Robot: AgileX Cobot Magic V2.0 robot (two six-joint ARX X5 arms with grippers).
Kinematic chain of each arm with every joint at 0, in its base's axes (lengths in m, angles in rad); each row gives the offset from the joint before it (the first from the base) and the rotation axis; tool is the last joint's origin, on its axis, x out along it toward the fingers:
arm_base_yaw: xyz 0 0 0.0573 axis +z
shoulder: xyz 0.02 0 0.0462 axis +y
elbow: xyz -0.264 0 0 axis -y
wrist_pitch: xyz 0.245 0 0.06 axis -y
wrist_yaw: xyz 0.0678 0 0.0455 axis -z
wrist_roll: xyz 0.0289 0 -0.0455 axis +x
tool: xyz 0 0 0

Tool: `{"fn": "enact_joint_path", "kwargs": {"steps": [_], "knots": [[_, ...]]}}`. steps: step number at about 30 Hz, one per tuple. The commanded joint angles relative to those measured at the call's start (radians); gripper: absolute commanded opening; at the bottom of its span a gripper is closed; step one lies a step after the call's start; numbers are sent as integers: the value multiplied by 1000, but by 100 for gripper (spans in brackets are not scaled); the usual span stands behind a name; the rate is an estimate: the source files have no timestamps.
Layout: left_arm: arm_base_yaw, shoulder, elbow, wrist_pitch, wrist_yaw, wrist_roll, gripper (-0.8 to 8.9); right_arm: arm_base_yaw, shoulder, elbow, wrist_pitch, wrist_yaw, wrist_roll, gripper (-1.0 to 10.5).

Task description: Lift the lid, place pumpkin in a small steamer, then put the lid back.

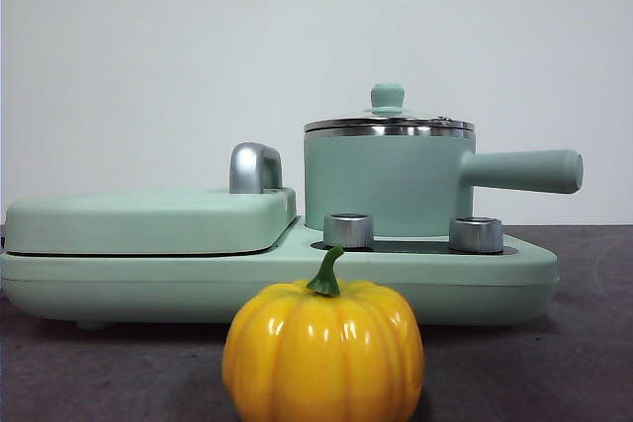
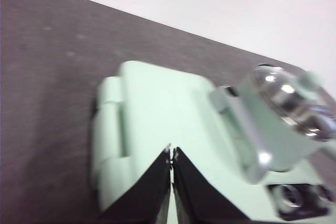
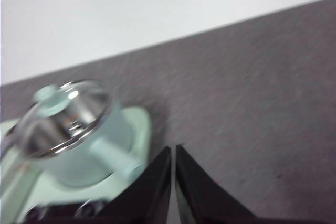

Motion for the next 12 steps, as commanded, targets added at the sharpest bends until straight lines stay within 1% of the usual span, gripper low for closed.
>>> {"fn": "enact_joint_path", "kwargs": {"steps": [1,7,9,10,12], "knots": [[-14,101,128,-27,39,8,9,0,68,110,-66,-73,-51,13],[-42,312,386,-195,137,127,9,0,217,274,-182,-280,-219,13],[-56,364,456,-245,161,178,9,0,271,316,-222,-366,-278,13],[-62,381,480,-261,169,197,9,0,286,327,-234,-393,-296,13],[-75,418,530,-299,196,234,9,0,330,351,-261,-472,-336,13]]}}
